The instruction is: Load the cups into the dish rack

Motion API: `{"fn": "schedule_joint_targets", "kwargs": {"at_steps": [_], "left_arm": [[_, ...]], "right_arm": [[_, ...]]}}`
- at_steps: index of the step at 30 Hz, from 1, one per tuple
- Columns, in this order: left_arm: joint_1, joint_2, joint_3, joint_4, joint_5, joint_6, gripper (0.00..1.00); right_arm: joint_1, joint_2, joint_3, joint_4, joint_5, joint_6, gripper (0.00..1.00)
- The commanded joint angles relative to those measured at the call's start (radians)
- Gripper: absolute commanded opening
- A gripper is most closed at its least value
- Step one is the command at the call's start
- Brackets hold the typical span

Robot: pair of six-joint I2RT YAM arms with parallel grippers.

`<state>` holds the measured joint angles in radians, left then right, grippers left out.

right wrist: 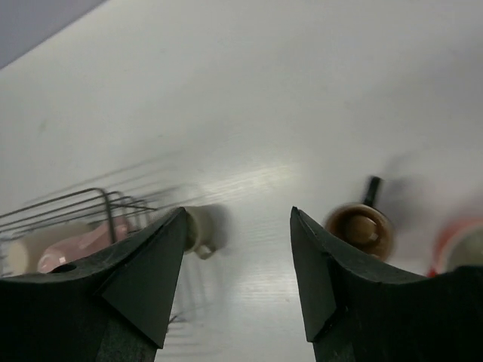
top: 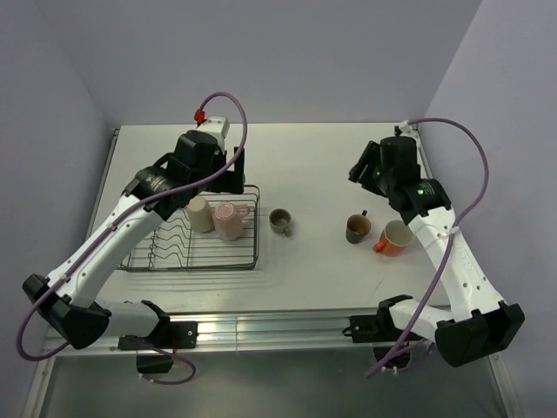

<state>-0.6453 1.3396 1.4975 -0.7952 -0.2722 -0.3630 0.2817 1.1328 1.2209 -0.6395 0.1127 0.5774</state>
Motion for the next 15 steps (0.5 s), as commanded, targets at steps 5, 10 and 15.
{"fn": "schedule_joint_targets", "kwargs": {"at_steps": [5, 10, 15], "left_arm": [[-0.028, -0.106, -0.085, 0.085, 0.094, 0.002, 0.99], [-0.028, -0.126, -0.098, 0.090, 0.088, 0.013, 0.99], [-0.028, -0.128, -0.112, 0.100, 0.102, 0.009, 0.99]], "right_arm": [[-0.245, -0.021, -0.038, -0.207, 0.046, 0.019, 0.62], [-0.338, 0.044, -0.043, -0.255, 0.016, 0.033, 0.56], [-0.388, 0.061, -0.063, -0.293, 0.047, 0.035, 0.55]]}}
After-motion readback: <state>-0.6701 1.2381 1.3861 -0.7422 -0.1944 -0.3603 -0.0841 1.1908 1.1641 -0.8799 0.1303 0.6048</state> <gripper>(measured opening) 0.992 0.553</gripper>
